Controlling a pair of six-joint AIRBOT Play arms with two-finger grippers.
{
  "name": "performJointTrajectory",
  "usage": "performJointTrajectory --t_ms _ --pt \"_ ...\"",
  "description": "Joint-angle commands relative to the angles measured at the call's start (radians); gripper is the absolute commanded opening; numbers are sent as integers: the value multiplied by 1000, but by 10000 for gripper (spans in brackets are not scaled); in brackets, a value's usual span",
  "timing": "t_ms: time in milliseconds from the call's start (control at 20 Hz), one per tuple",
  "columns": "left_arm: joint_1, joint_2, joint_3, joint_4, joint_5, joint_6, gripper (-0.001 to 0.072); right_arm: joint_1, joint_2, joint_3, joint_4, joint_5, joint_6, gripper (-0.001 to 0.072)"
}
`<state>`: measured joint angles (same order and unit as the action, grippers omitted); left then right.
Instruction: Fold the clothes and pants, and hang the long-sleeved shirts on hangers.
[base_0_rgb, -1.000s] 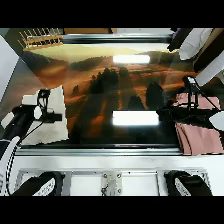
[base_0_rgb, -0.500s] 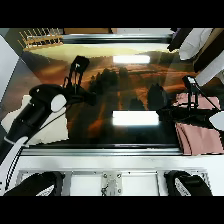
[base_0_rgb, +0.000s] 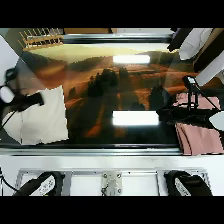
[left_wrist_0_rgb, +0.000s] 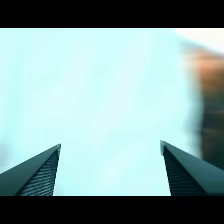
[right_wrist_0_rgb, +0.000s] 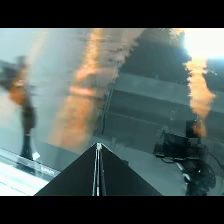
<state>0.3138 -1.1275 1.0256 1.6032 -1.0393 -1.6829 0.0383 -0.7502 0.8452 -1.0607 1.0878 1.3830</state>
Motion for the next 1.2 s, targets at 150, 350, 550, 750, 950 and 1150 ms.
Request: performJointTrajectory --t_ms 150,350,550,750,950,1150 --pt "362 -110 -140 -8 82 69 687 1 0 0 3 0 1 6" --pt "376 -220 -105 -20 95 99 686 1 0 0 4 0 1 6" --pt "374 -253 -105 -175 154 188 686 1 0 0 4 0 0 6" --pt "306 -252 -104 -307 177 293 686 1 0 0 4 0 1 5" --pt "171 -251 -90 -330 182 284 113 1 0 0 50 0 0 4" --pt "-60 -241 95 -376 90 298 8 1 -1 0 108 2 1 5"
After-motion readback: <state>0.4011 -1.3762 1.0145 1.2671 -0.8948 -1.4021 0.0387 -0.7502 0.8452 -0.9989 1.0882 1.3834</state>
